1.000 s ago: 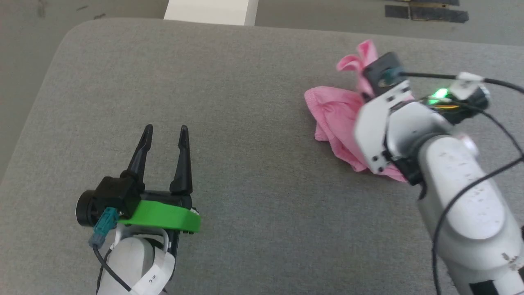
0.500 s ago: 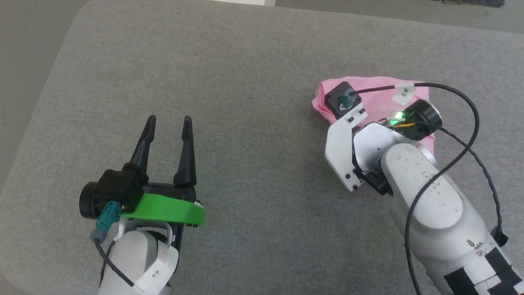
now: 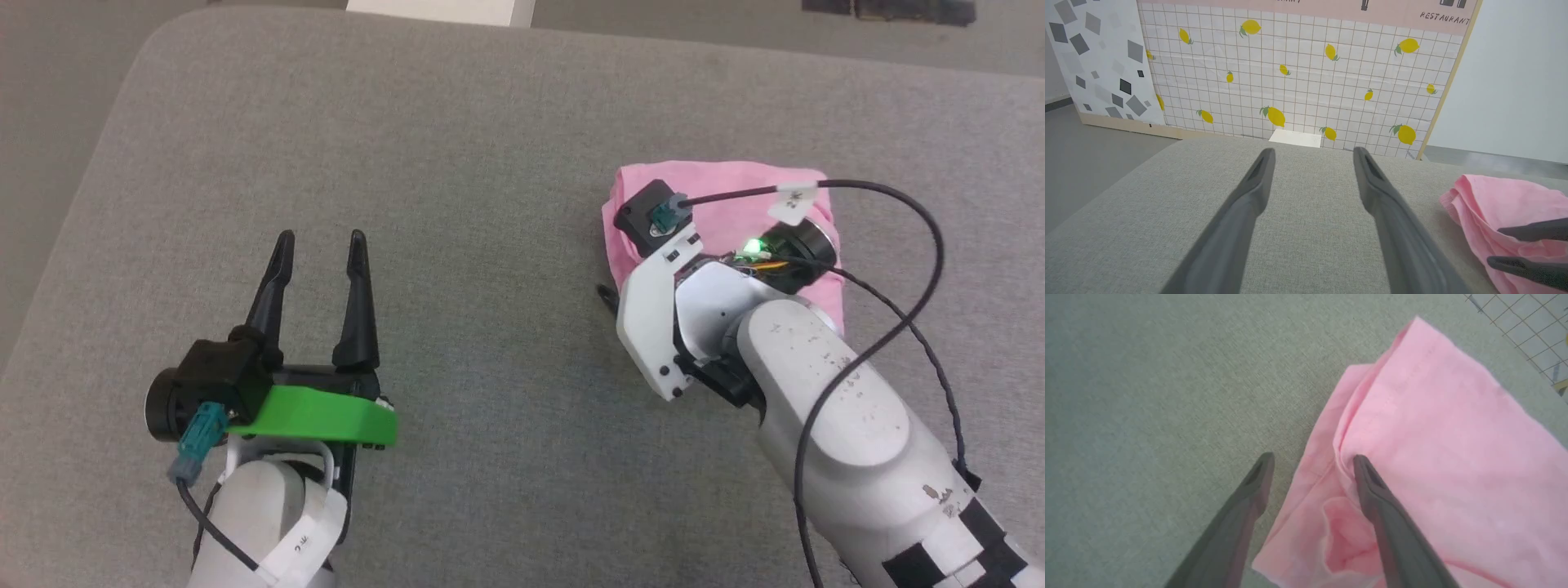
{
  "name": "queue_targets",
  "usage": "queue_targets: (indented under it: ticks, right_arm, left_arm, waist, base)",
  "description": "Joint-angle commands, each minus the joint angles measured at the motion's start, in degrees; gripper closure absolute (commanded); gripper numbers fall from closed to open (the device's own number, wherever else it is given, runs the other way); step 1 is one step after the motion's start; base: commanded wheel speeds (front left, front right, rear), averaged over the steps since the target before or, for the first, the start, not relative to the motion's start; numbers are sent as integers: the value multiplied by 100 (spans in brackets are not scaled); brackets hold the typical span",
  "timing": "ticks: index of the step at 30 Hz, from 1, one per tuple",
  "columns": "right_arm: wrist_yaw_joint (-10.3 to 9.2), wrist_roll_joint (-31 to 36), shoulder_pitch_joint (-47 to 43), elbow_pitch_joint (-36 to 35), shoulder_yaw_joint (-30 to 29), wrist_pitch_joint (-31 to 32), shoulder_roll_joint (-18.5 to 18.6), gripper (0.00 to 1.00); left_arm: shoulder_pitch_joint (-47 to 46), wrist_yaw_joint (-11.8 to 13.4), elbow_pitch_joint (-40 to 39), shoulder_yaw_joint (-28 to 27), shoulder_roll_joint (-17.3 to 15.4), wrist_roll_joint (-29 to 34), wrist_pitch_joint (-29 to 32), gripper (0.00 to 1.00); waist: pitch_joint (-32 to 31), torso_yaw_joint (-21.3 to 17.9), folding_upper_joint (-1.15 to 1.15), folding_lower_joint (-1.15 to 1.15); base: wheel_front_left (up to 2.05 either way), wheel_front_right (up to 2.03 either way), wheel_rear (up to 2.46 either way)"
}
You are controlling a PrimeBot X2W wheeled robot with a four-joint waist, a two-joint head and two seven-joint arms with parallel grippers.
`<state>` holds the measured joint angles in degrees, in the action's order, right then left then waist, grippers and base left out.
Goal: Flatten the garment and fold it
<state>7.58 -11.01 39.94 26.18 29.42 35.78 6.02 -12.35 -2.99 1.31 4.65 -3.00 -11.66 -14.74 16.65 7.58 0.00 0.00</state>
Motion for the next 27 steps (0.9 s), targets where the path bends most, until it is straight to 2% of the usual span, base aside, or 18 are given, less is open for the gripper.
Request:
queue_targets:
  ticks: [1, 5, 14, 21, 27]
  right_arm:
    - [-9, -112, -90, -187, -13, -130, 18, 0]
    - [-9, -308, -311, -870, -261, -577, 94, 0]
    - [-9, -91, -1385, -2132, -1672, -2287, -56, 0]
    - [-9, 188, -2315, -2385, -2616, -3734, -168, 0]
    - [-9, 315, -2969, -2248, -3038, -4569, -220, 0]
  left_arm:
    - [47, -27, -1, -30, 13, 65, -26, 0]
    - [145, -59, 1, -103, 13, 117, -26, 0]
    - [377, -119, 24, -197, 13, 78, -26, 0]
    - [449, -122, 103, -194, 13, 55, -26, 0]
    - [518, -131, 164, -191, 13, 67, -26, 0]
  waist:
    - [-169, -116, 0, 0]
    - [-379, -260, 0, 0]
    - [-778, -593, 0, 0]
    - [-965, -841, 0, 0]
    - [-1108, -985, 0, 0]
  base:
    - [0, 0, 0]
    - [0, 0, 0]
    - [0, 0, 0]
    - [0, 0, 0]
    - [0, 0, 0]
